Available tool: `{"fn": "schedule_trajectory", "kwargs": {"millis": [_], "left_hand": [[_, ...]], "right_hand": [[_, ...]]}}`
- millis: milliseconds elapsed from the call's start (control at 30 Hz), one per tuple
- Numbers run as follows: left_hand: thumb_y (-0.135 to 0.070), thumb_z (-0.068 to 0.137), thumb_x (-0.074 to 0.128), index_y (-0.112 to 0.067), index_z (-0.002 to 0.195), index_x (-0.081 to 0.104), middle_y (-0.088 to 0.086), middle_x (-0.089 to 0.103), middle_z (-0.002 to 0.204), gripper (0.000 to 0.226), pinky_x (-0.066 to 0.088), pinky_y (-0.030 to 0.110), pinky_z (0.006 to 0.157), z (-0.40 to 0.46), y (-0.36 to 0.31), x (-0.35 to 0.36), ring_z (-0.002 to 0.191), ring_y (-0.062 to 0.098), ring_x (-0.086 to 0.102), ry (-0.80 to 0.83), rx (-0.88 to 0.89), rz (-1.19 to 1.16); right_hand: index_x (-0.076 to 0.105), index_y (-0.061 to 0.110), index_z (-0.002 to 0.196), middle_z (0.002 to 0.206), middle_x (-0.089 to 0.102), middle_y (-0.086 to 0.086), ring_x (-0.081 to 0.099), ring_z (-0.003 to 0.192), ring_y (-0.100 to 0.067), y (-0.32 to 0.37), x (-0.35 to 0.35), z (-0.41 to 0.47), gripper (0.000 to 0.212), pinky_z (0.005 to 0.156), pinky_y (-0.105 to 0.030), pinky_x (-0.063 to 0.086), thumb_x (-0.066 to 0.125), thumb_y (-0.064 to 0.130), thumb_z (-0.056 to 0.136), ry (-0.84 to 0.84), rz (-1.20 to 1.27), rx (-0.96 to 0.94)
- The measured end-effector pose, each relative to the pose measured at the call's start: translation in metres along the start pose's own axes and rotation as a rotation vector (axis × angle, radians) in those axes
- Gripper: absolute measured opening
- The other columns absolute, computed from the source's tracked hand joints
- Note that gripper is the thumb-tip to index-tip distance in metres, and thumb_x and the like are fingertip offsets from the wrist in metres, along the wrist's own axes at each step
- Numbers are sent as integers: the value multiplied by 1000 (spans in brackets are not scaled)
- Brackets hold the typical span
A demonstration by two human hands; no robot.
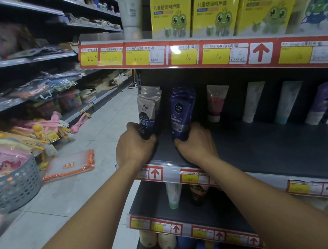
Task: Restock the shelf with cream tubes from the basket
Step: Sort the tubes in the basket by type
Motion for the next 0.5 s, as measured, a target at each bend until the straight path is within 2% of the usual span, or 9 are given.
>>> {"fn": "schedule_trajectory", "kwargs": {"millis": [233,500], "left_hand": [[-52,89,76,-24,140,51,5,72,131,63,62,44,86,0,0,1,107,31,72,-3,10,10],[-50,91,76,-23,142,52,5,72,132,63,58,41,85,0,1,3,109,31,72,-13,9,0]], "right_hand": [[57,28,127,126,65,1,61,117,-26,-2,2,3,50,92,-47,56,79,45,85,-1,-10,-15],[56,30,127,127,66,2,62,117,-26,-2,3,3,51,92,-49,56,79,47,84,-8,-9,-26]]}}
Point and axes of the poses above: each hand's wrist, its own z-axis towards the middle knuckle, its own x-axis out of the palm, y = z × x, the point moved 3 cm from there along z, towards the middle knuckle
